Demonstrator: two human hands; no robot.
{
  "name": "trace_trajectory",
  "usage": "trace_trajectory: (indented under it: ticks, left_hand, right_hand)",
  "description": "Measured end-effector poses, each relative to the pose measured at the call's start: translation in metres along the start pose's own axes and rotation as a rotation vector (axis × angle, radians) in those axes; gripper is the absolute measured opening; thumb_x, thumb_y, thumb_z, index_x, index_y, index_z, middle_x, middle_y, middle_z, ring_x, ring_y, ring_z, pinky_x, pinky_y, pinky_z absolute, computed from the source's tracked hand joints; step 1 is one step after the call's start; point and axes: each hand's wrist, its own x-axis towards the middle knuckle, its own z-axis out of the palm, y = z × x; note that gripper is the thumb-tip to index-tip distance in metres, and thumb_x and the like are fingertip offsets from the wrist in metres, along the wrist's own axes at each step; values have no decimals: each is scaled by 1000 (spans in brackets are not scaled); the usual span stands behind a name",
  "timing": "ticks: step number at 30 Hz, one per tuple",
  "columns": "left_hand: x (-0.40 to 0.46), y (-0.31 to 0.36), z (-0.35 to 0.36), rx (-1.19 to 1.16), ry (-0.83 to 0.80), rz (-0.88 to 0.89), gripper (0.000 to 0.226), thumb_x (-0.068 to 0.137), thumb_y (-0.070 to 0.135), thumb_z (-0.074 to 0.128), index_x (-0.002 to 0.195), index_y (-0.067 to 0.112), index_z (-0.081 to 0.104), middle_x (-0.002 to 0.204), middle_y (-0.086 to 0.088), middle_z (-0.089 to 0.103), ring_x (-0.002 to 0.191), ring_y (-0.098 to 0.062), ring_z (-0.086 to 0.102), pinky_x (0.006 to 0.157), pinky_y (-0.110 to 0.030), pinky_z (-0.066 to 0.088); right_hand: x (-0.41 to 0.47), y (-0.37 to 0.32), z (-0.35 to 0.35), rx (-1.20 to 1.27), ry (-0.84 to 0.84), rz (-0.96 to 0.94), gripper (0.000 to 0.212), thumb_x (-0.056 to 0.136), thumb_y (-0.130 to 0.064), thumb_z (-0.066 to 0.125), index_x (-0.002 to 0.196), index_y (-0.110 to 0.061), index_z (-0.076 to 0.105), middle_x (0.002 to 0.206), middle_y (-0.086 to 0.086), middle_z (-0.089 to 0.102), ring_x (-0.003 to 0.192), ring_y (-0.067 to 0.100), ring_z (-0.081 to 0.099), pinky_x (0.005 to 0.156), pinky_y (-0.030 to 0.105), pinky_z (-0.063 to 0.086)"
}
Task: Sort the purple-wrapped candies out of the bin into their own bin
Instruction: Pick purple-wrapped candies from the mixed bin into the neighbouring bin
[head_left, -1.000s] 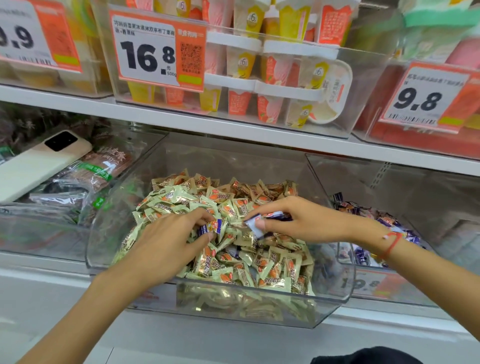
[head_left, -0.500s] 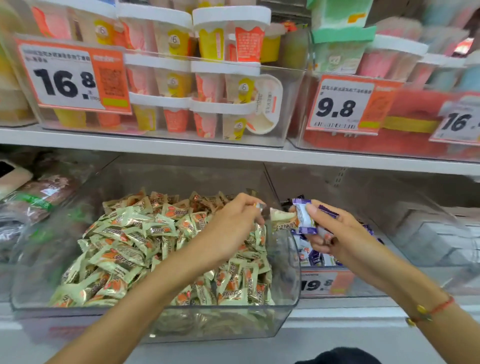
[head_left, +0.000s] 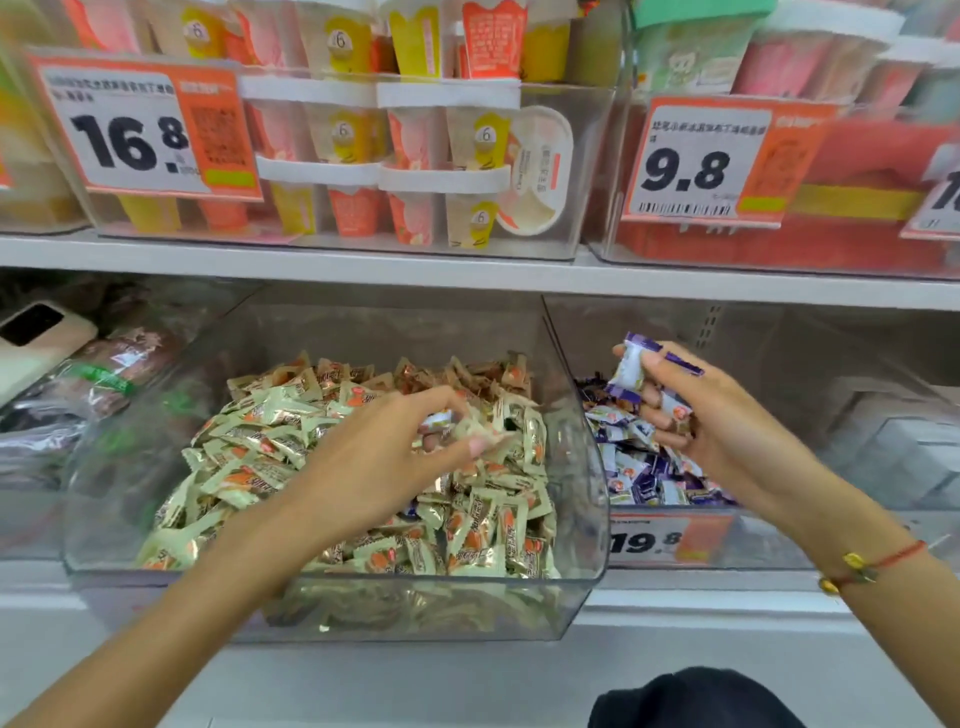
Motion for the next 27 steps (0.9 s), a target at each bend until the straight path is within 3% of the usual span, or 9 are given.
trace_trajectory:
  ticks: [3,7,10,13,16,18,22,25,27]
  left_hand:
    - [-4,1,0,149,-107,-41,41,84,66,40,117,42,47,109,10,62,92,-6,57,77,-27,50]
    - [22,45,11,40,36,126,36,103,39,21,127,26,44,120,9,51,101,-5,46,78,-21,37]
    - [63,86,35,152,-17,367,36,103,30,25,133,21,41,127,4,50,111,-12,43,93,-32,34]
    - [99,101,60,344,-125,449,43,100,27,37,143,19,32,134,0,50,122,-19,40,101,-38,29]
    - [109,99,66,393,-144,416,54,98,28,43,148,17,25,143,-3,44,133,-21,32,107,-41,25]
    - [102,89,59,312,-15,400,52,98,26,42,148,21,28,146,2,41,135,-16,30,109,-38,23]
    - [72,43,36,234,236,313,39,98,25,42,137,27,43,134,11,51,123,-7,40,103,-30,31]
    - [44,-2,14,262,221,187,34,98,29,46,132,31,48,131,16,52,122,-4,40,100,-26,33]
    - [27,-30,1,311,176,121,34,96,35,49,129,33,51,133,16,51,124,-4,39,101,-25,32]
  right_hand:
    - [-5,7,-22,-367,117,-37,28,100,-26,48,81,-34,68,63,-7,44,51,6,35,47,17,28]
    - [-5,14,-42,-761,258,-276,17,100,-28,45,97,-31,61,74,-23,59,65,-3,50,61,23,38]
    - [8,21,-59,-1030,433,-368,21,99,-30,44,110,-26,61,91,1,52,78,18,51,64,35,37]
    - [15,26,-77,-1108,475,-367,26,97,-30,48,117,-20,61,98,4,50,84,23,53,66,35,39]
    - [13,33,-92,-1000,221,-209,38,94,-32,55,131,-21,52,121,2,50,115,19,47,88,28,38]
    - [9,38,-92,-1021,4,-106,53,91,-42,57,140,-33,39,139,-4,43,131,16,34,107,35,32]
    - [26,53,-75,-1359,-147,-67,76,75,-89,22,143,-56,9,158,-7,19,145,22,15,116,51,17]
    - [47,63,-55,-1583,-299,140,73,85,-75,14,148,-46,-6,161,-10,-1,148,23,-3,115,56,-5]
    - [55,61,-50,-1584,-322,195,71,89,-69,16,150,-41,-7,161,-9,-3,148,24,-4,114,57,-6]
